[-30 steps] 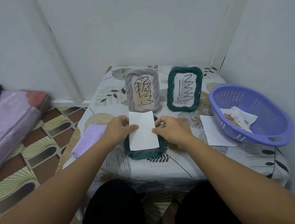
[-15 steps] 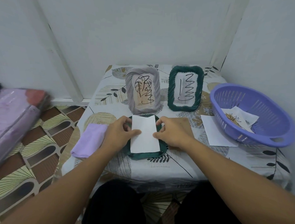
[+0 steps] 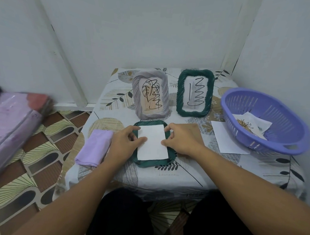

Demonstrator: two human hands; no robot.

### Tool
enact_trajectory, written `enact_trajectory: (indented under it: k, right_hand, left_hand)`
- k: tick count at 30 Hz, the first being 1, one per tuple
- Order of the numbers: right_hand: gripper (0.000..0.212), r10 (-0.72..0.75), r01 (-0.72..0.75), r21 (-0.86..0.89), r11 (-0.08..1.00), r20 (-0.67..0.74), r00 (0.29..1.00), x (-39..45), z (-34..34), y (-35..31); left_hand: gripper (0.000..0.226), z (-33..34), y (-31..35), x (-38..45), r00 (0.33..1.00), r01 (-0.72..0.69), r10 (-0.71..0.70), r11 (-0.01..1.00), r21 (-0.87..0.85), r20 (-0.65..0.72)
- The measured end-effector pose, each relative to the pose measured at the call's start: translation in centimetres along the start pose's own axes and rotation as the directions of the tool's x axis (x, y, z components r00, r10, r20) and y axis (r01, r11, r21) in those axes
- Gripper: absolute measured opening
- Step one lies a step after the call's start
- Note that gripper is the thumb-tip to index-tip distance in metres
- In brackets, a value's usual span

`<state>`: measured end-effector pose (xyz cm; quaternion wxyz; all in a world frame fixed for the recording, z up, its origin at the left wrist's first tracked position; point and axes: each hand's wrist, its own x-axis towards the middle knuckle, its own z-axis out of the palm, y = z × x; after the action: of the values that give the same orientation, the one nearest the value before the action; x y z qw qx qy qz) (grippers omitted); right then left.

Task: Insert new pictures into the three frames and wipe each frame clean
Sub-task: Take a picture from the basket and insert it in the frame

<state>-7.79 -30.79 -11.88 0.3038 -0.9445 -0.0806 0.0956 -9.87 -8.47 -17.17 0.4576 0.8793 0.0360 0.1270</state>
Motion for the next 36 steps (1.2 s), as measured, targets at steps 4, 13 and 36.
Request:
enact_trajectory:
  k: [4, 13, 36]
  right_hand:
    - [0.041, -0.012, 0.012, -0.002, 1.0, -0.003, 1.0, 0.1, 0.0, 0.1]
    - [0.051, -0.046, 0.047, -0.014, 0.999, 0.025, 0.999, 0.3, -0.1, 0.5]
    - [0.049, -0.097, 0.096, -0.017, 0.995, -0.022, 0.995, 2.6, 2.0, 2.4]
  left_hand:
    - [0.032, 0.1, -0.1, 0.0, 1.0, -0.012, 0.012, 0.999, 0.046, -0.005]
    - [0.032, 0.4, 0.0, 0.0, 1.0, -0.009, 0.011, 0.996, 0.083, -0.022]
    - [0.031, 0.5, -0.2, 0.0, 0.997, -0.011, 0.019, 0.994, 0.11, -0.07]
